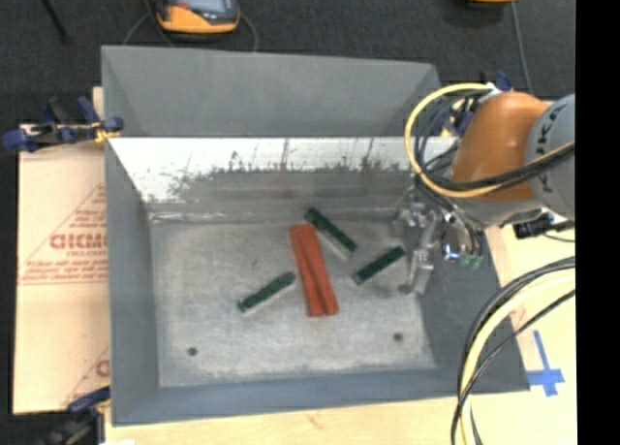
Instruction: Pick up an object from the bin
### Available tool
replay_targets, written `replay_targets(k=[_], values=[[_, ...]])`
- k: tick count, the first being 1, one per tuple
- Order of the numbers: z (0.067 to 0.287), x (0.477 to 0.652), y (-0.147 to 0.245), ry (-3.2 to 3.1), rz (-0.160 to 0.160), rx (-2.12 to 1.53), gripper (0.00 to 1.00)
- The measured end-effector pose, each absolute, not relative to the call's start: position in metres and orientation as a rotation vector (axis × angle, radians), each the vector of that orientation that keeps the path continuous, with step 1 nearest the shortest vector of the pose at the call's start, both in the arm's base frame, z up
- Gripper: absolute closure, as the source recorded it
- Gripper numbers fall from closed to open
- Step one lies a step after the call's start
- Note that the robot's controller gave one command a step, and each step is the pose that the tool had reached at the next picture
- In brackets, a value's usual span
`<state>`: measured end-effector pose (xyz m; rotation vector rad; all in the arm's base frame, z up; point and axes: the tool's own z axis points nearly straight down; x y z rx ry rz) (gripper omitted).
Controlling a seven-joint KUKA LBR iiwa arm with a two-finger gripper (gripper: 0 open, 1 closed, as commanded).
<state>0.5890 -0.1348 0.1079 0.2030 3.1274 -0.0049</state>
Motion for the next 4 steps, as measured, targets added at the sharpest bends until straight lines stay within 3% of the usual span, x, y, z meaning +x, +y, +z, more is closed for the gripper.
replay_targets(k=[1,2,3,4], values=[[0.069,0.603,-0.137,3.132,-0.004,0.115,0.0],[0.071,0.605,-0.138,3.129,-0.006,0.114,0.0],[0.071,0.605,-0.138,3.129,-0.006,0.112,1.0],[0.127,0.608,-0.139,3.128,-0.006,0.11,1.0]])
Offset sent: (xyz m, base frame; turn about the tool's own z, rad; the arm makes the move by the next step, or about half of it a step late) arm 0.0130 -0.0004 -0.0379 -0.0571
